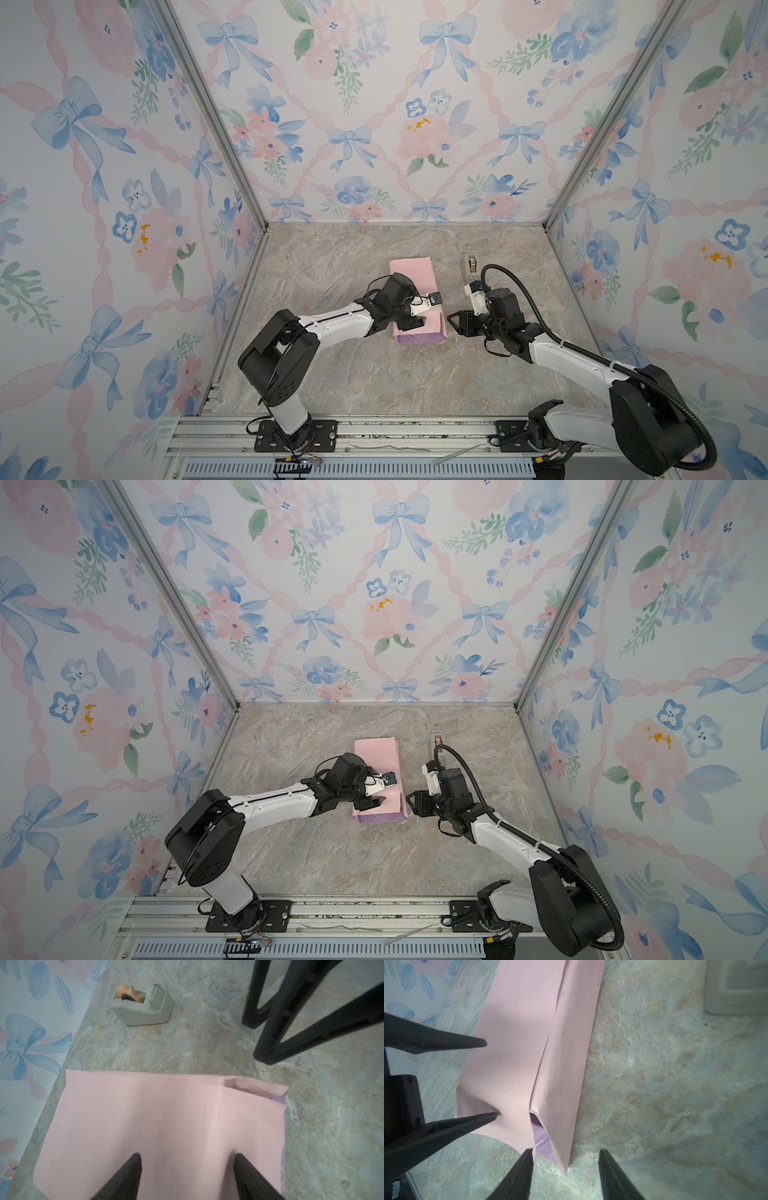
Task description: Wrap the gift box in paper
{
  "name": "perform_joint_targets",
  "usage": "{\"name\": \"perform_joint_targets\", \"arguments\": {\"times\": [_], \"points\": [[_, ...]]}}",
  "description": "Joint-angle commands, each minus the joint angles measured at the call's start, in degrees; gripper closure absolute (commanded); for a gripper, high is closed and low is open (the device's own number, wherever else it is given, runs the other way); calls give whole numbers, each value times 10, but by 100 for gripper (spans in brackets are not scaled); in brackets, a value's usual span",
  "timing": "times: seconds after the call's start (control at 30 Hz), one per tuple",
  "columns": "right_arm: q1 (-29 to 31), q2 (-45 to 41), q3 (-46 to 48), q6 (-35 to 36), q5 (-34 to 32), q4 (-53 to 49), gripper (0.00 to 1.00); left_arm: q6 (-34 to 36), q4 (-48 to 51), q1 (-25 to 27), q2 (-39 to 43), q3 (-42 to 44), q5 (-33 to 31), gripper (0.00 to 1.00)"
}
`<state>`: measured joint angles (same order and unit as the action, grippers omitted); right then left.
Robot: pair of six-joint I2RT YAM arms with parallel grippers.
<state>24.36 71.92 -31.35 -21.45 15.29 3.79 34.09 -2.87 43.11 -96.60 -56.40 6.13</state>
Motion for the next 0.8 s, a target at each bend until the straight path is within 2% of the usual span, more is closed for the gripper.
{"name": "perform_joint_targets", "arguments": {"times": [0.0,0.07,0.23,0.33,0.57,0.77], "points": [[-2,1,17,-3,-2,24,46,10,7,3,-10,-9,-22,30],[6,-3,19,8,-22,21,45,5,4,3,-10,-4,-30,33],[71,6,1,70,-128,-6,43,6,-23,6,-5,22,-46,38],[83,37,-11,78,-153,9,43,7,-38,8,-4,30,-51,39],[99,113,-40,75,-165,59,44,20,-45,13,-4,36,-66,44],[108,141,-51,71,-157,79,46,22,-68,17,-2,49,-73,50]]}}
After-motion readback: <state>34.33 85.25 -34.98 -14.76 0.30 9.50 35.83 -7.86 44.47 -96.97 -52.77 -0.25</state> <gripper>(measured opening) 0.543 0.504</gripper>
